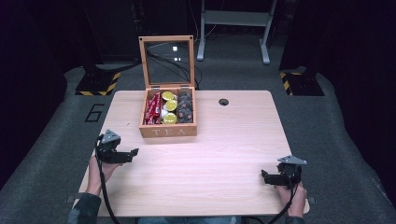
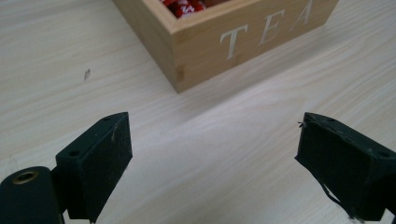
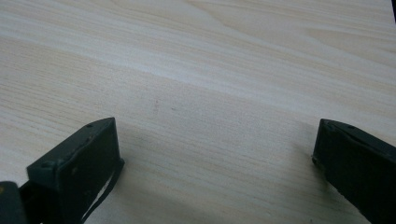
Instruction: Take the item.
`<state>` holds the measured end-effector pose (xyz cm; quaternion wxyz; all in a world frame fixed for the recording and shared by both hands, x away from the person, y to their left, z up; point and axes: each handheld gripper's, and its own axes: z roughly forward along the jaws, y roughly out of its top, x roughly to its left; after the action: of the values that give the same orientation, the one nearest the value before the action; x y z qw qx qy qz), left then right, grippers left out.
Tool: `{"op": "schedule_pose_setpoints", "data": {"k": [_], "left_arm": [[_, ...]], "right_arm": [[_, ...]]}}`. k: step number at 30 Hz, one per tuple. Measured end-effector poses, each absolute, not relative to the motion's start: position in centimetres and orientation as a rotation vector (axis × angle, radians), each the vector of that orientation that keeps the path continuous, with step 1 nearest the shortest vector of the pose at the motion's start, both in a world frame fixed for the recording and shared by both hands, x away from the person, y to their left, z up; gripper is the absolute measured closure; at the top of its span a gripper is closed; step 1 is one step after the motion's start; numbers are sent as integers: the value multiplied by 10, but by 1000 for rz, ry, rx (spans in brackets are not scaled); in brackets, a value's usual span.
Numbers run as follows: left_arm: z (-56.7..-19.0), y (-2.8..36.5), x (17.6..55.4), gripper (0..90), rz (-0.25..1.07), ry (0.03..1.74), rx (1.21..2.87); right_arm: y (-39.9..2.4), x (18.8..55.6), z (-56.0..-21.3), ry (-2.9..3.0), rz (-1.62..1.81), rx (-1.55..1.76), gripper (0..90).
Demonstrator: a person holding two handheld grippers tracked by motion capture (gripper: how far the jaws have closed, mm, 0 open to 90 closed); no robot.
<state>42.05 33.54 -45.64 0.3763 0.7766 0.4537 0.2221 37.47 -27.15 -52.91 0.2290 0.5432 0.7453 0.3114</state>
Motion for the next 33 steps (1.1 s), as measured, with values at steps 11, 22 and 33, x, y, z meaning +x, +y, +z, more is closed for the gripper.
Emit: {"op": "schedule_pose_setpoints", "data": {"k": [11,22,33], "left_arm": [[-438,308,451,107,559,1084,2023],[-425,286,483,114,554,1036,2037],[-418,266,511,119,533,1010,2051]], "right_arm": [[-272,375,-529,2052,858,1495,0],[-272,375,-529,2053,859,1493,0],[-272,375,-529,2053,858,1493,0]]}}
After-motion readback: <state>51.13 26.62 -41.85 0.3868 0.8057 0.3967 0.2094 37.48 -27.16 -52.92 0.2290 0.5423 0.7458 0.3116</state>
